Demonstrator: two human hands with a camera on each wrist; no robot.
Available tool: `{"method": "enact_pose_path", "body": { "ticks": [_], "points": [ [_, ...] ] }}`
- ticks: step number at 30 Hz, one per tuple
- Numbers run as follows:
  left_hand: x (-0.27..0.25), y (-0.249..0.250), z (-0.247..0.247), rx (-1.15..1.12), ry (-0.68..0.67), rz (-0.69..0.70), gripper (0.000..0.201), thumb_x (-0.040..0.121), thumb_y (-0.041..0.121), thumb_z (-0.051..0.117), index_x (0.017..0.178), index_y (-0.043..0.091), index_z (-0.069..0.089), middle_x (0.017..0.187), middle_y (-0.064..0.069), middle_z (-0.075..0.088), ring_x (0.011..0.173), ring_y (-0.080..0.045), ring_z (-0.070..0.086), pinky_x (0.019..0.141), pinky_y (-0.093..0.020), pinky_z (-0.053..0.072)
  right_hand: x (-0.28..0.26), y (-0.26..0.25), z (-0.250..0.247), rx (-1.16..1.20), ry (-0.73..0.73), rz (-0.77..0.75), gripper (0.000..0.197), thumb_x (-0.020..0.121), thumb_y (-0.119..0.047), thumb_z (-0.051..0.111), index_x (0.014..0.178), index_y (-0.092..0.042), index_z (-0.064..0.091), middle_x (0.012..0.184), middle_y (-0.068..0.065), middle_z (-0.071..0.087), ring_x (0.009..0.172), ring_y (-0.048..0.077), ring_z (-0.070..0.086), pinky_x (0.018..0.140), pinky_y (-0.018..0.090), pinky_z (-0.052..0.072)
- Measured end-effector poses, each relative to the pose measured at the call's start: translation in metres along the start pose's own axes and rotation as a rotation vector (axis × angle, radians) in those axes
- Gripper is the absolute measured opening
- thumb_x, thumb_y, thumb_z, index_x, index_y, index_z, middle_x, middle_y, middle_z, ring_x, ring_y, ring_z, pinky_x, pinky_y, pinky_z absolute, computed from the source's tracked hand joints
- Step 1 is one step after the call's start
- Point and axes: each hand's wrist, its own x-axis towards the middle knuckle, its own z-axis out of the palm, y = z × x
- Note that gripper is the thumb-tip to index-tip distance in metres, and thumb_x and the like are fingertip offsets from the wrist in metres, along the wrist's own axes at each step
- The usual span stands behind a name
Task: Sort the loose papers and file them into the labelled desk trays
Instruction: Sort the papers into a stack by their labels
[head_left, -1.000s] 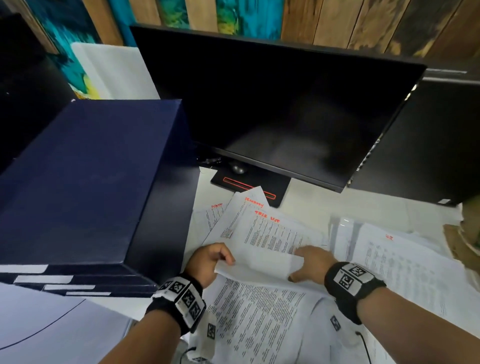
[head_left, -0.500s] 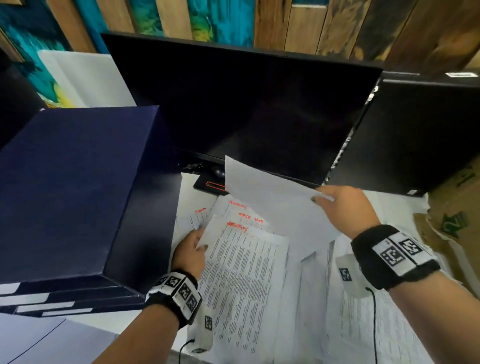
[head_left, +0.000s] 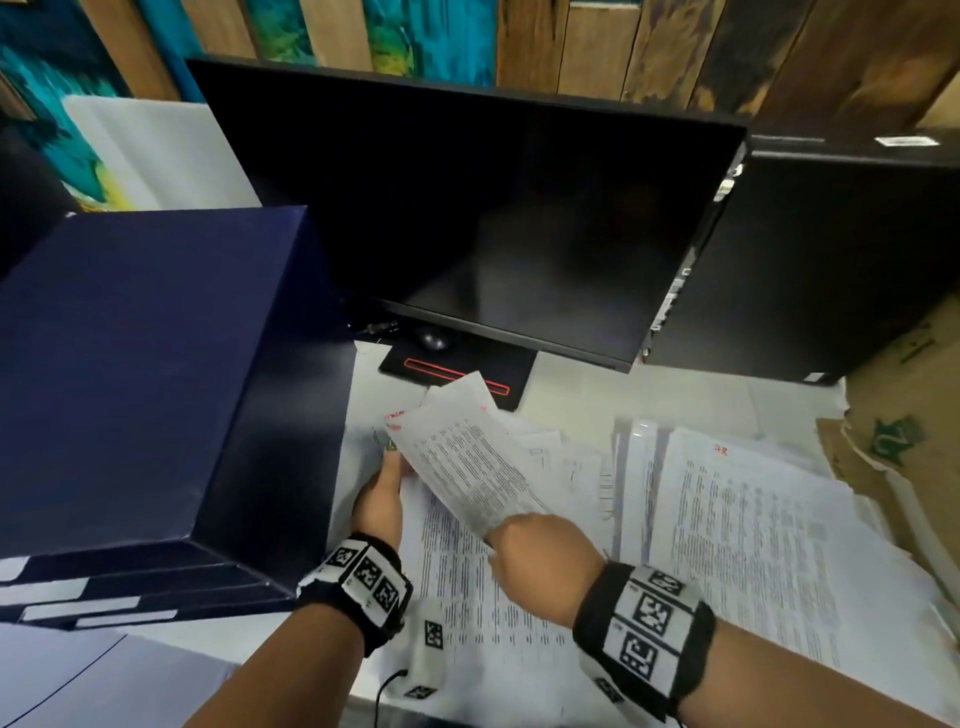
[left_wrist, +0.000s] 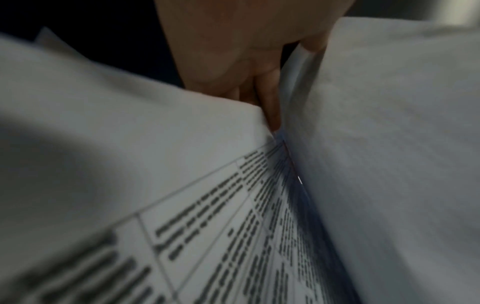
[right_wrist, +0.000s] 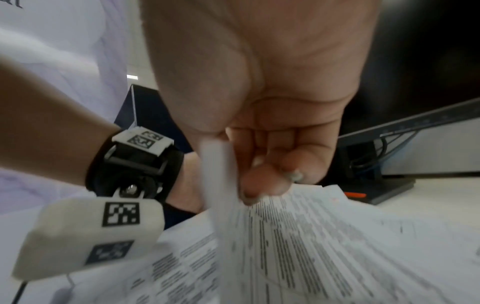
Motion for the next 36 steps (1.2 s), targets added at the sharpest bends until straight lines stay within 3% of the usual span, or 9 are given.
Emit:
{"method": "enact_pose_path", "body": {
  "ticks": [5, 8, 11, 15, 19, 23, 28, 32, 36],
  "points": [
    [-0.003, -0.012, -0.007, -0.055, -0.082, -0.083, 0.072, 0.071, 0.081, 0.049, 0.115, 0.027, 0.066, 0.118, 0.003, 0.067, 0.114, -0.018, 0.060, 0.105, -0.042, 0.038, 0.003, -0.007, 0.013, 0.101, -0.124, -0.028, 0.033, 0.099, -0.029, 0.036, 0.078, -0.010, 0.052, 0.074, 0.003, 0.046, 0.072, 0.023, 0.049, 0.060, 0.030, 0.038],
    [-0.012, 0.000, -0.006, 0.101, -0.010, -0.002, 0.016, 0.091, 0.035, 0.057, 0.090, 0.024, 0.069, 0.099, 0.002, 0.072, 0.099, -0.018, 0.065, 0.088, -0.031, 0.047, 0.002, -0.010, 0.009, 0.302, -0.264, -0.084, 0.043, 0.094, -0.051, 0.041, 0.081, -0.015, 0.061, 0.067, -0.003, 0.047, 0.063, 0.013, 0.047, 0.060, 0.025, 0.039],
    [-0.013, 0.005, -0.011, 0.325, 0.067, 0.027, 0.028, 0.087, -0.002, 0.045, 0.077, 0.018, 0.062, 0.096, -0.001, 0.068, 0.093, -0.024, 0.061, 0.086, -0.029, 0.047, 0.006, 0.004, 0.002, 0.579, -0.253, 0.059, 0.056, 0.090, -0.063, 0.036, 0.079, -0.016, 0.063, 0.079, 0.000, 0.062, 0.069, 0.011, 0.053, 0.076, 0.026, 0.048],
    [-0.016, 0.007, -0.019, 0.441, 0.087, 0.019, 0.039, 0.088, -0.007, 0.032, 0.097, 0.020, 0.058, 0.097, 0.001, 0.062, 0.094, -0.021, 0.057, 0.082, -0.024, 0.042, 0.032, 0.061, -0.008, 0.612, 0.112, 0.327, 0.031, 0.098, -0.031, 0.044, 0.120, -0.019, 0.063, 0.129, -0.003, 0.058, 0.114, 0.015, 0.054, 0.100, 0.026, 0.038],
    [-0.017, 0.010, -0.025, 0.525, 0.105, 0.026, 0.046, 0.090, -0.011, 0.036, 0.131, 0.005, 0.049, 0.130, -0.018, 0.054, 0.119, -0.033, 0.051, 0.092, -0.029, 0.042, 0.054, 0.117, -0.006, 0.465, 0.128, 0.535, 0.037, 0.099, -0.014, 0.040, 0.134, -0.011, 0.050, 0.143, 0.006, 0.045, 0.131, 0.022, 0.042, 0.107, 0.022, 0.026],
    [-0.016, 0.003, -0.030, 0.458, 0.092, -0.003, 0.045, 0.089, -0.013, 0.037, 0.127, 0.004, 0.052, 0.124, -0.019, 0.057, 0.119, -0.035, 0.052, 0.083, -0.023, 0.040, 0.058, 0.133, -0.004, 0.480, 0.054, 0.612, 0.045, 0.098, -0.009, 0.042, 0.143, -0.004, 0.034, 0.149, 0.009, 0.036, 0.134, 0.024, 0.038, 0.104, 0.018, 0.024],
    [-0.009, -0.016, -0.035, 0.384, 0.055, -0.073, 0.045, 0.079, -0.013, 0.038, 0.068, 0.020, 0.066, 0.076, -0.003, 0.067, 0.087, -0.030, 0.064, 0.073, -0.028, 0.046, 0.067, 0.123, 0.002, 0.498, 0.106, 0.631, 0.050, 0.084, -0.021, 0.068, 0.131, -0.013, 0.052, 0.135, 0.013, 0.044, 0.124, 0.032, 0.045, 0.105, 0.036, 0.038],
    [-0.016, -0.014, -0.033, 0.387, 0.017, -0.056, 0.042, 0.078, -0.008, 0.042, 0.070, 0.024, 0.067, 0.071, 0.002, 0.067, 0.071, -0.019, 0.062, 0.069, -0.026, 0.048, 0.067, 0.118, 0.004, 0.416, 0.079, 0.618, 0.049, 0.079, -0.014, 0.069, 0.124, -0.020, 0.050, 0.121, 0.012, 0.047, 0.108, 0.031, 0.053, 0.094, 0.040, 0.048],
    [-0.020, -0.012, -0.032, 0.380, -0.046, 0.028, 0.044, 0.076, -0.004, 0.060, 0.102, 0.030, 0.054, 0.091, 0.012, 0.066, 0.084, -0.005, 0.063, 0.068, -0.018, 0.048, 0.065, 0.115, 0.004, 0.290, 0.101, 0.576, 0.029, 0.084, -0.019, 0.062, 0.112, -0.026, 0.057, 0.111, 0.004, 0.055, 0.098, 0.025, 0.059, 0.086, 0.037, 0.051]
  ]
}}
